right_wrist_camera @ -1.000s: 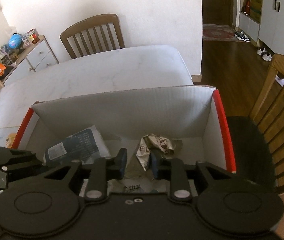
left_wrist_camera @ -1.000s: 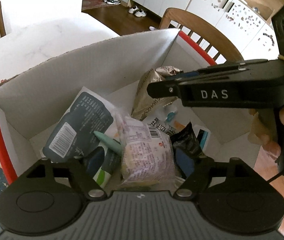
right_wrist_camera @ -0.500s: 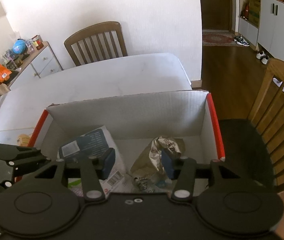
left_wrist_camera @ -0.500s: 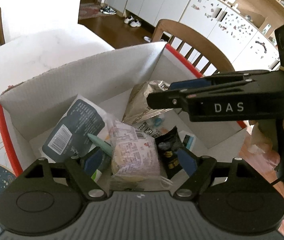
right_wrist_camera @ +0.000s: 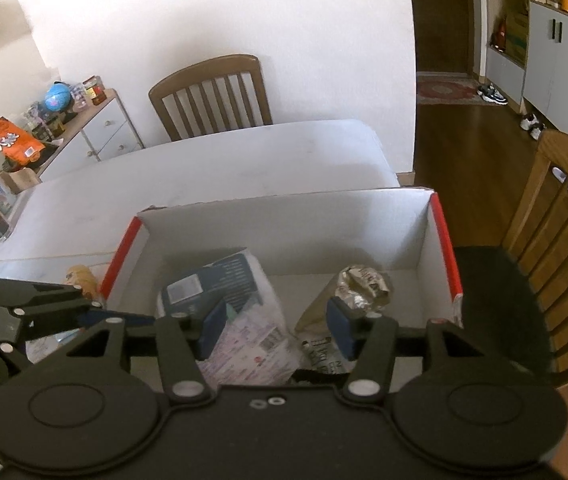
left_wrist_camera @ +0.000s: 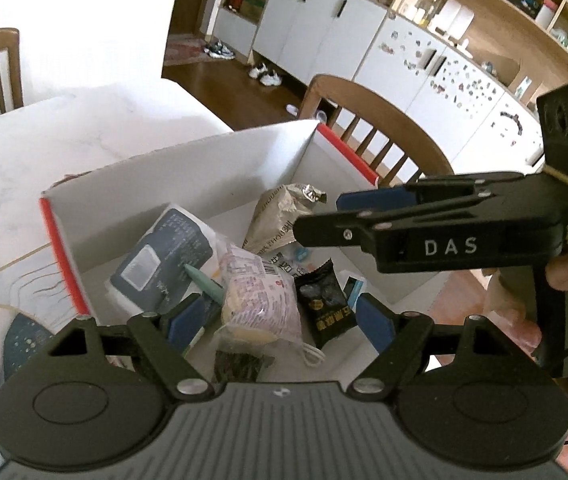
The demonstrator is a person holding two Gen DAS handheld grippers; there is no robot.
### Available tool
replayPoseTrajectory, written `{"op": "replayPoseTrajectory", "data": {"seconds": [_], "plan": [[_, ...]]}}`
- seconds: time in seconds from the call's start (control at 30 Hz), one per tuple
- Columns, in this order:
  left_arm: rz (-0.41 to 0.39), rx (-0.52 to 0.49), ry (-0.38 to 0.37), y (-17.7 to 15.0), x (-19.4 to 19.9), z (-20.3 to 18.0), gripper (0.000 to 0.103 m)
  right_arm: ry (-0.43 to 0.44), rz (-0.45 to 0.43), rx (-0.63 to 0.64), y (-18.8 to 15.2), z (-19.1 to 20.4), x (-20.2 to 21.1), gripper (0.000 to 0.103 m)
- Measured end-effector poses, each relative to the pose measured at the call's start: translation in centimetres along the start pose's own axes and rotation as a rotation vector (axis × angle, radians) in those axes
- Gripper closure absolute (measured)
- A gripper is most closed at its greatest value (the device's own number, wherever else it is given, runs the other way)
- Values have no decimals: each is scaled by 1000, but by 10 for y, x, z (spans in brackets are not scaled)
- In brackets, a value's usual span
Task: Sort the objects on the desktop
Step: 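Open both grippers to release the two bags inside the shoebox, then withdraw both tools from the shoebox toward the placemat items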
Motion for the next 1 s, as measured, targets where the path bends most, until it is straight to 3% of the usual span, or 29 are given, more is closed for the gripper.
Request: {"op": "replayPoseTrajectory", "data": {"seconds": [0.37, 0.47, 0.57, 0.8, 1.0], "plan": [[-91, 23, 26, -16, 43, 13, 16, -14, -13, 3, -19, 20, 9, 41], [-111, 23, 28, -20, 52, 17, 10, -19, -21, 6, -24, 27, 12, 38], [-132, 15, 36, -24, 63, 22, 3, -17, -31, 2, -26, 34, 15, 32], [-170, 9, 57, -37, 92, 39, 0, 15, -67, -1, -27, 68, 19, 16], [-186, 31, 80, -54, 112, 65, 0, 3, -73, 7, -29, 96, 11, 14]]}}
Point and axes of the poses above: each gripper's, at about its wrist camera, not at the fingertips, and x roughly against the way its jaws point, z to its left, y to its top, the point moved 8 cm from there along -x, roughly the way its jaws point, and after that the axes turned 9 degrees about -x, right-handed, at the moved point
